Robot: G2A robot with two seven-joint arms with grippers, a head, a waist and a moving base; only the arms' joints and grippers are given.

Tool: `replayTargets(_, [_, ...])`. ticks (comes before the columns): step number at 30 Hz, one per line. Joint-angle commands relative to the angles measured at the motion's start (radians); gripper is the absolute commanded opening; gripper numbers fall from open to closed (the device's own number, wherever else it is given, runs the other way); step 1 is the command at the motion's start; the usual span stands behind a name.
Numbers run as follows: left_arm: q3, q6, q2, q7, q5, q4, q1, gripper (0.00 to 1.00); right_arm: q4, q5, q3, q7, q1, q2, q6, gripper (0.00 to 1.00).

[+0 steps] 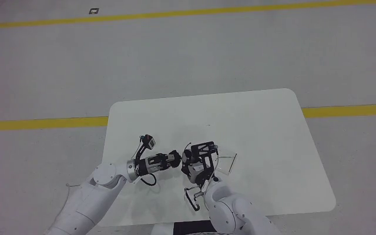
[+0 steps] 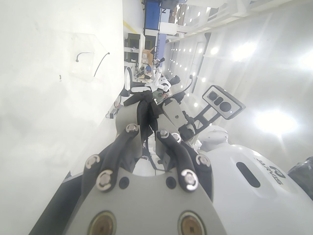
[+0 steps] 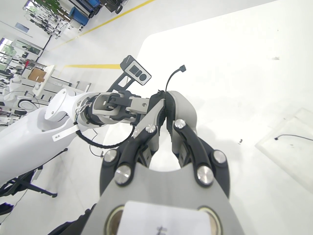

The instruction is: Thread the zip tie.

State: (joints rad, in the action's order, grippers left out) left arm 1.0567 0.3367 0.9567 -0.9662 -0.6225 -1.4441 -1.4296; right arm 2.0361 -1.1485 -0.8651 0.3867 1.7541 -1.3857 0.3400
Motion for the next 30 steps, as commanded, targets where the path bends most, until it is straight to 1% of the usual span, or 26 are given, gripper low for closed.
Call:
replayTargets(1, [0.000,0.000,0.000,0.000,0.000,0.000,0.000,0.00,0.001,-0.002,-0.003,-0.003,0.003,0.000,0.000,0.00])
replayTargets(12, [0.000,0.000,0.000,0.000,0.000,0.000,0.000,0.00,0.010,-0.010,-0.012,0.000,0.013,0.000,0.000,0.00])
replayTargets(20, [0.000,0.000,0.000,0.000,0.000,0.000,0.000,0.00,0.092,-0.004,-0.051,-0.021,0.053,0.004,0.000,0.00])
replayTargets(22, [0.000,0.000,0.000,0.000,0.000,0.000,0.000,0.00,0.118,0.023,-0.061,-0.025,0.062,0.006,-0.005,0.00])
replayTargets(23, [0.000,0.000,0.000,0.000,0.000,0.000,0.000,0.00,0.127,0.054,-0.065,-0.029,0.065,0.006,-0.018,0.00])
replayTargets(24, [0.000,0.000,0.000,0.000,0.000,0.000,0.000,0.00,0.129,0.077,-0.069,-0.036,0.069,0.007,-0.034,0.00])
replayTargets(30, [0.000,0.000,0.000,0.000,0.000,0.000,0.000,0.00,0.129,0.077,-0.069,-0.036,0.069,0.007,-0.034,0.00])
